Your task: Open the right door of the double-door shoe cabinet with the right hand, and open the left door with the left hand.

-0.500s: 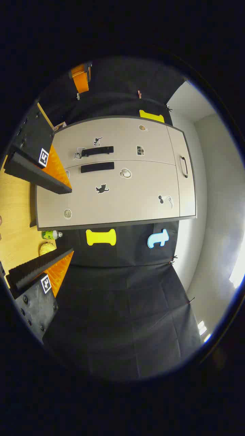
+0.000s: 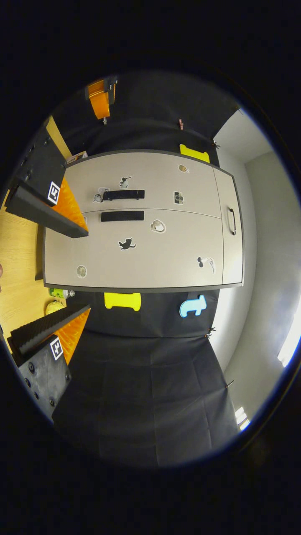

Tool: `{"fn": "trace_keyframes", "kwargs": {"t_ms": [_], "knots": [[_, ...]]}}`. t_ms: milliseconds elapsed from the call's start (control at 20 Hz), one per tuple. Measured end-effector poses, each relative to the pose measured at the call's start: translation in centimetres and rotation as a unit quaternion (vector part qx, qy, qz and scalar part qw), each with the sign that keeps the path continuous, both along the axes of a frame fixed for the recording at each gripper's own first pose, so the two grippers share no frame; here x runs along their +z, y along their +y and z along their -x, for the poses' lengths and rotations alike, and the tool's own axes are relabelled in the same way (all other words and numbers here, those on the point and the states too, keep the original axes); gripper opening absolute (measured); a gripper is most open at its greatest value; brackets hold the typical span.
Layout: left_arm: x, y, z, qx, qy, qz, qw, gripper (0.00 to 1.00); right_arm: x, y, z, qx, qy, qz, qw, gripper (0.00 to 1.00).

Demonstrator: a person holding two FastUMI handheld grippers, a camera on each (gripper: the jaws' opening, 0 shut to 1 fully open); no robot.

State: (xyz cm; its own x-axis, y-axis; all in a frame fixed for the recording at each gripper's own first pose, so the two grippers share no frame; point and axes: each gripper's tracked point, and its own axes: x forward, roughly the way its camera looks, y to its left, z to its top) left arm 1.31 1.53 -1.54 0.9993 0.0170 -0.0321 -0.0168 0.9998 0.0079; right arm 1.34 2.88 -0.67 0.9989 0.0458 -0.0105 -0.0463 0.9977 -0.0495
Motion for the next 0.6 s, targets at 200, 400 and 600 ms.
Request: {"fn": "trace_keyframes", "kwargs": {"t_ms": [200,400,600], "knots": [[-0.3,0.6,-0.7,0.006,0.000,-0.003,1.000,0.95,-0.2,0.6,-0.8,0.003,0.004,-0.009,1.000,0.99],[-0.6,1.1,-1.2,0.008,0.002,-0.003,1.000,0.95,-0.2,1.2,-1.6,0.005,0.004,-0.010,1.000,0.98],[-0.9,1.6,-1.6,0.007,0.003,-0.005,1.000,0.95,-0.9,1.9,-2.7,0.001,0.016,0.008,1.000,0.98]]}}
